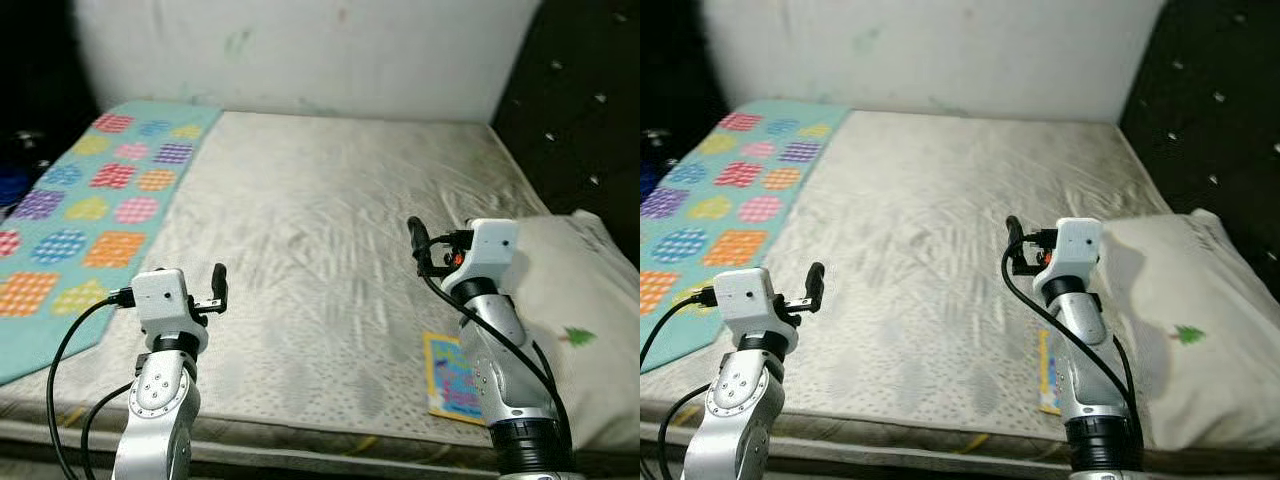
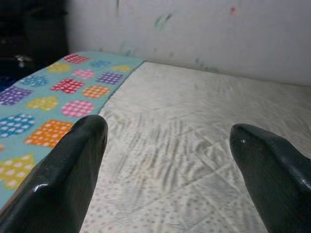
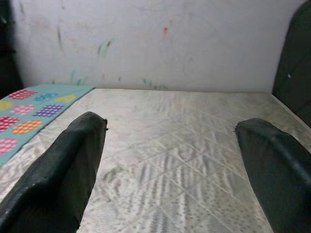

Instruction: Clean up the room

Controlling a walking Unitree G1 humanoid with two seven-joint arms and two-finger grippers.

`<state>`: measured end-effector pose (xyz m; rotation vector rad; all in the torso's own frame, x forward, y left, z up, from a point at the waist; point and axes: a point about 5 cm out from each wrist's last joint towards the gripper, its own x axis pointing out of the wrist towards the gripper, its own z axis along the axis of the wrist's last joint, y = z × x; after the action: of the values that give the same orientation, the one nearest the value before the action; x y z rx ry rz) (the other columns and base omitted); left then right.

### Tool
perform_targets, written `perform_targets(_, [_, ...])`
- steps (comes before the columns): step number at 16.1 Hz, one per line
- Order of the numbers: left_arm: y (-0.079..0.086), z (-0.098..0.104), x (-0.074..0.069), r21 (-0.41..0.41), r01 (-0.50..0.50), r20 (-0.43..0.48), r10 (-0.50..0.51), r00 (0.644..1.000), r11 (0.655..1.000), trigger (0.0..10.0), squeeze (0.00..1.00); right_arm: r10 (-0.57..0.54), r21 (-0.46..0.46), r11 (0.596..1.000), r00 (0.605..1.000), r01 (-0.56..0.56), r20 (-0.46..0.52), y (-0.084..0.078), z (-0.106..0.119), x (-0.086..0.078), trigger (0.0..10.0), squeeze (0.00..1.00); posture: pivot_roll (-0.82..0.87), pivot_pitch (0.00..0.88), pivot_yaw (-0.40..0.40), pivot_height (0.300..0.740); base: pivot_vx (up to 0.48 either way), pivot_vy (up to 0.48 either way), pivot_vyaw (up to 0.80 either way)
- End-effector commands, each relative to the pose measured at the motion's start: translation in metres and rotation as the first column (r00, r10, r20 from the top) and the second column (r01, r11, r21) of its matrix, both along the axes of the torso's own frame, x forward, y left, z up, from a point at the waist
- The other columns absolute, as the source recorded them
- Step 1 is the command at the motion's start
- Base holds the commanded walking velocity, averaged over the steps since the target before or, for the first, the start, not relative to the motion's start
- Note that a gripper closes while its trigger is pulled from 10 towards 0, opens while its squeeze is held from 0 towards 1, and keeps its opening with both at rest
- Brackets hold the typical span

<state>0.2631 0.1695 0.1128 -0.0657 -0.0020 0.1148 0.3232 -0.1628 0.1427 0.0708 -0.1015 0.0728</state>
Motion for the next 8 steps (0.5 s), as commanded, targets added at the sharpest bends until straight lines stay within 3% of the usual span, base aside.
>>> perform_targets(1, [-0.0001, 0.0009, 0.0001, 0.0, 0.001, -0.001, -0.001, 1.0, 1.0, 10.0, 0.0, 0.006, 0.008, 1.0, 1.0, -0.006, 0.004, 0.0012, 0.0012, 0.0009, 10.0, 0.0, -0.03, 0.018, 0.004, 0.74, 0.0, 0.48, 0.0])
perform_targets(8, [0.0001, 0.0004, -0.0002, -0.002, -0.005, -0.004, 0.005, 1.0, 1.0, 10.0, 0.0, 0.011, 0.002, 1.0, 1.0, -0.011, 0.0, 0.0016, 0.0006, 0.0011, 10.0, 0.0, -0.03, 0.02, -0.001, 0.74, 0.0, 0.48, 0.0])
